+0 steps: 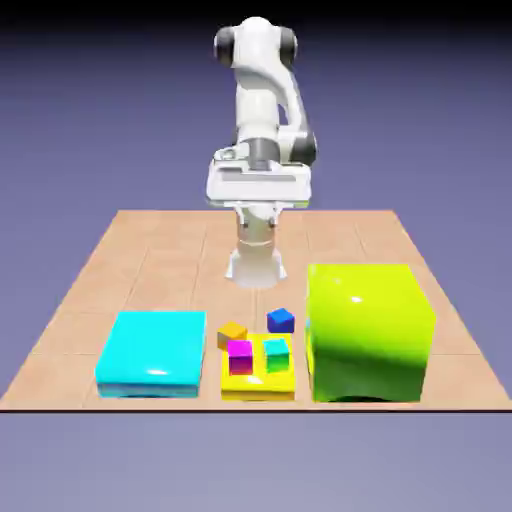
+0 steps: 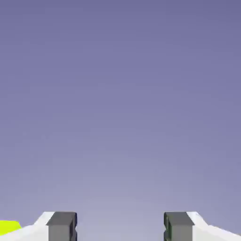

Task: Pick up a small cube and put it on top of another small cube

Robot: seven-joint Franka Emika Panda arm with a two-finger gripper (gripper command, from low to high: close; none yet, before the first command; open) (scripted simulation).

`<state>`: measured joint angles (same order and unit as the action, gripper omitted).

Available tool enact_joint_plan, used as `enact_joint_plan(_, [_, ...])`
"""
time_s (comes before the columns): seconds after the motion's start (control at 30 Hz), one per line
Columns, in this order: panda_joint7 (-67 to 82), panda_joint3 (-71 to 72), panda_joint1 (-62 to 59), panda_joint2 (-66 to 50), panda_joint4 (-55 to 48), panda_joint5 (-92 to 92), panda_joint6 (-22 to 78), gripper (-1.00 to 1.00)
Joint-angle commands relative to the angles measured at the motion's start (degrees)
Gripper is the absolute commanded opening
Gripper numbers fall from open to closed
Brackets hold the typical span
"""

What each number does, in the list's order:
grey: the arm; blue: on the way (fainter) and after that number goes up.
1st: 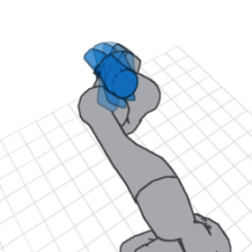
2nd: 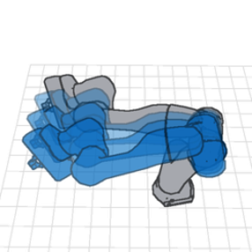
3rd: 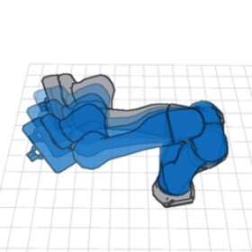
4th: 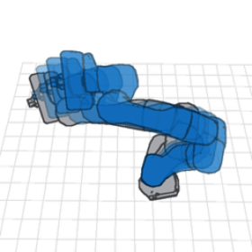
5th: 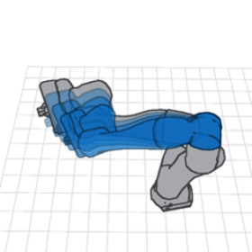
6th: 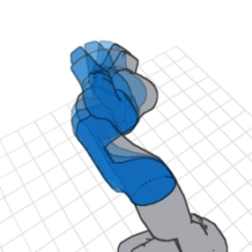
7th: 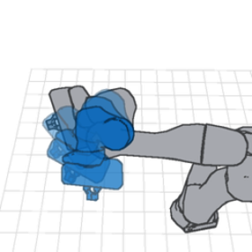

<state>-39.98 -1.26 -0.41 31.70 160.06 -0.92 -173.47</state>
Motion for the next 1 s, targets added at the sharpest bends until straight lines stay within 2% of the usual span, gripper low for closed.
enact_joint_plan(0.0, [1.48,-0.77,0.83,-2.08,0.70,0.29,1.52,0.00])
enact_joint_plan(0.3, [13.38,-6.20,9.87,-20.76,7.65,3.90,14.54,0.00])
enact_joint_plan(0.47, [8.38,-2.42,17.03,-23.21,12.61,8.41,15.51,0.00])
enact_joint_plan(0.8, [4.55,-6.04,19.15,-42.93,10.24,13.35,-1.87,0.00])
enact_joint_plan(0.83, [4.55,-6.04,19.15,-42.93,10.24,13.35,-1.88,-1.00])
enact_joint_plan(0.97, [5.76,-4.90,18.48,-36.71,10.99,11.79,3.61,-1.00])
